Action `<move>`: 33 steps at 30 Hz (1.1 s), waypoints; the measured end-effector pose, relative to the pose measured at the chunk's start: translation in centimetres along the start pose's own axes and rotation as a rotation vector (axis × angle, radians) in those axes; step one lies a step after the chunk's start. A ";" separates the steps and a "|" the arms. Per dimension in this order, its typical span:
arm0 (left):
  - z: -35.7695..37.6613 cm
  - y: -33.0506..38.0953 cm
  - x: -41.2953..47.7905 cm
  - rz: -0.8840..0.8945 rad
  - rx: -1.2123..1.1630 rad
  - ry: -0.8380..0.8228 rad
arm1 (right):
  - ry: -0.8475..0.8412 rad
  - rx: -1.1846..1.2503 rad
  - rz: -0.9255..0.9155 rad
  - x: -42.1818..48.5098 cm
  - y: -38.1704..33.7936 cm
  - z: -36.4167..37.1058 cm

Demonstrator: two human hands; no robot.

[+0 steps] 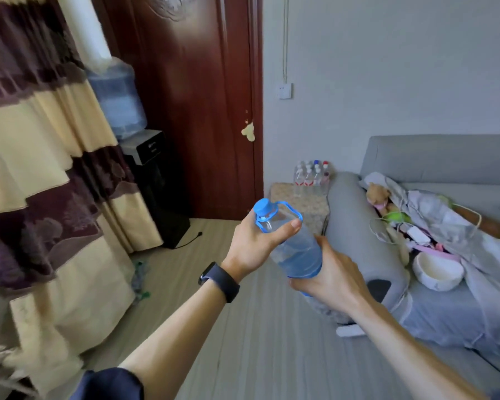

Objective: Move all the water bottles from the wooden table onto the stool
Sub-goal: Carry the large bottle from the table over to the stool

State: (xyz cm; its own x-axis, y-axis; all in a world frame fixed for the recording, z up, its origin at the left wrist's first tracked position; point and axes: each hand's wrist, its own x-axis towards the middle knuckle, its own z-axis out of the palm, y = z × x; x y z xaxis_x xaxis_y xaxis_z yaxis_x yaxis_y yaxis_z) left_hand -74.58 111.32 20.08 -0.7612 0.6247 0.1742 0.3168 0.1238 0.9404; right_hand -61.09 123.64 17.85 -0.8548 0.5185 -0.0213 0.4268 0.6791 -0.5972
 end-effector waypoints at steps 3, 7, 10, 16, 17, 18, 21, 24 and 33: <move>1.3 -1.4 6.8 -0.001 0.009 -0.028 | 0.009 0.026 0.021 6.5 1.6 -0.4; 3.1 -4.4 16.9 -0.009 -0.006 -0.064 | 0.004 0.045 0.056 16.3 4.2 -1.0; 4.4 -6.4 24.7 -0.013 0.010 -0.056 | -0.012 0.060 0.058 24.2 6.0 -1.4; 6.2 -9.6 39.6 -0.054 -0.043 -0.005 | -0.054 0.053 0.007 40.5 8.7 -3.6; 6.3 -10.1 41.8 -0.071 -0.055 0.008 | -0.060 0.047 0.001 43.0 8.9 -3.8; 6.4 -10.7 43.9 -0.091 -0.063 0.021 | -0.075 0.037 0.002 45.4 9.1 -4.0; 6.5 -12.7 50.0 -0.125 -0.075 0.061 | -0.123 0.022 -0.014 52.3 9.9 -4.0; 6.9 -15.3 56.4 -0.151 -0.069 0.067 | -0.162 0.020 -0.014 59.4 11.1 -3.2; 7.5 -24.9 76.9 -0.304 -0.095 0.065 | -0.249 -0.024 0.042 80.7 14.9 -0.5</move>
State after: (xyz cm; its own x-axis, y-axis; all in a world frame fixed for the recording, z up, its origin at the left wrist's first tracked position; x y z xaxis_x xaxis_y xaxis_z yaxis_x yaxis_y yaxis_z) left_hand -136.75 162.09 7.84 -0.8486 0.5188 -0.1037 0.0171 0.2229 0.9747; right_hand -123.58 175.86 7.62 -0.8811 0.4050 -0.2443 0.4681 0.6732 -0.5724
